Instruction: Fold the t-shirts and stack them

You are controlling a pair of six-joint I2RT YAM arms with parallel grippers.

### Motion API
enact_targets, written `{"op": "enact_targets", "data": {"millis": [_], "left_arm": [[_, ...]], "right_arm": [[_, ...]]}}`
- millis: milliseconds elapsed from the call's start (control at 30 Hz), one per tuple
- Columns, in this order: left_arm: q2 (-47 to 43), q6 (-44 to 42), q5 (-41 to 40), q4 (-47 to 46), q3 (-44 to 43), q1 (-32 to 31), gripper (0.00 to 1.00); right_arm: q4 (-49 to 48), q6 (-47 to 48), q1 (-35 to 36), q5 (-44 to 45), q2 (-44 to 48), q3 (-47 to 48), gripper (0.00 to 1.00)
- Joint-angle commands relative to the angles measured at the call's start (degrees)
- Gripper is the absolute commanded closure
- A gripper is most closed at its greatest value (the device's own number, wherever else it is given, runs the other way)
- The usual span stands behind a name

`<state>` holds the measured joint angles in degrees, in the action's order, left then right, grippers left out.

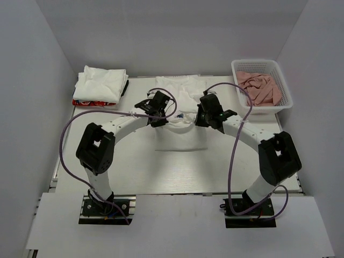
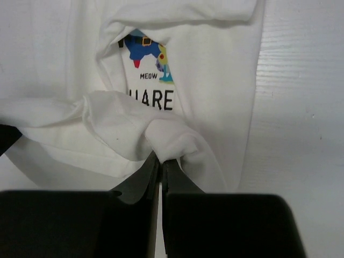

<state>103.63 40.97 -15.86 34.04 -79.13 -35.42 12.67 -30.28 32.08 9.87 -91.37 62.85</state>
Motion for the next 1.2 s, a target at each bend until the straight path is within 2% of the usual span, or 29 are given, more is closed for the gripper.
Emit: {"op": "enact_targets", "data": {"millis": [0,167,300,333,367,433,467,500,567,600,700,733,800,933,967,1033,1067,1100,1167], "left_arm": [[0.86,-3.08,3.28,-3.01,-2.78,1.67,1.0],[6.04,-6.6,5.4,-6.17,-6.38,3.34,1.0],[9.99,-7.66,6.1,-5.13,-10.59,4.65,1.0],[10.79,-8.18,6.62,-5.13,-11.39,4.66,0.94],[11.49,-9.23,6.63,-4.43,-12.26,5.18,0.9],[13.77,-11.34,7.15,-4.42,-15.6,5.8,0.49],[14.66,-12.22,7.16,-2.6,-17.35,6.5,0.35],[15.62,-12.23,6.46,-1.36,-21.9,7.37,0.18],[17.38,-13.02,5.84,1.8,-28.4,8.25,0.12],[17.39,-13.54,5.84,2.95,-29.31,8.78,0.0],[13.64,-14.07,5.84,2.18,-26.7,8.79,0.0],[12.05,-14.08,5.84,1.65,-24.86,8.79,0.0],[8.62,-13.21,6.36,1.03,-18.53,8.79,0.0],[-1.39,-9.17,5.84,1.03,-6.5,8.79,0.0],[-6.55,-8.11,5.84,1.03,-0.29,8.79,0.0],[-12.02,-5.04,5.84,-0.46,6.15,8.79,0.0],[-14.66,-4.15,7.14,-0.99,12.36,8.79,0.0],[-19.65,-3.45,7.16,-1.0,15.12,8.79,0.0],[-23.81,-1.6,7.95,0.05,21.09,8.79,0.0]], "right_arm": [[-3.96,1.1,-1.92,-0.38,-2.84,3.16,1.0],[-7.21,1.02,-3.68,-1.34,-8.9,6.75,1.0],[-7.66,1.54,-5.09,-3.18,-13.48,9.22,1.0],[-8.87,1.8,-5.53,-3.97,-14.09,9.83,0.98],[-9.32,1.81,-5.62,-4.15,-15.66,10.79,0.74],[-10.64,2.07,-6.58,-5.47,-16.64,12.72,0.44],[-10.82,2.24,-6.76,-5.39,-17.43,13.52,0.31],[-11.95,3.2,-6.85,-5.73,-17.96,15.09,0.1],[-11.79,4.0,-7.29,-7.23,-18.58,17.91,0.1],[-11.18,4.35,-7.12,-8.28,-18.14,18.88,0.1],[-11.44,4.88,-7.03,-11.34,-14.56,17.05,0.1],[-11.7,4.88,-6.94,-13.19,-13.49,13.82,0.1],[-11.18,5.58,-6.94,-13.47,-10.43,9.08,0.1],[-12.22,9.62,-5.1,-23.63,-4.44,2.2,0.1],[-12.05,9.8,-3.96,-25.76,-3.82,1.41,0.1],[-14.77,11.2,-2.29,-28.32,-3.9,-0.79,0.1],[-15.91,11.47,-1.58,-28.67,-5.12,-0.62,0.1],[-16.18,11.47,-0.27,-29.72,-5.83,0.6,0.1],[-17.32,11.21,0.44,-29.64,-9.59,2.18,0.1]]}}
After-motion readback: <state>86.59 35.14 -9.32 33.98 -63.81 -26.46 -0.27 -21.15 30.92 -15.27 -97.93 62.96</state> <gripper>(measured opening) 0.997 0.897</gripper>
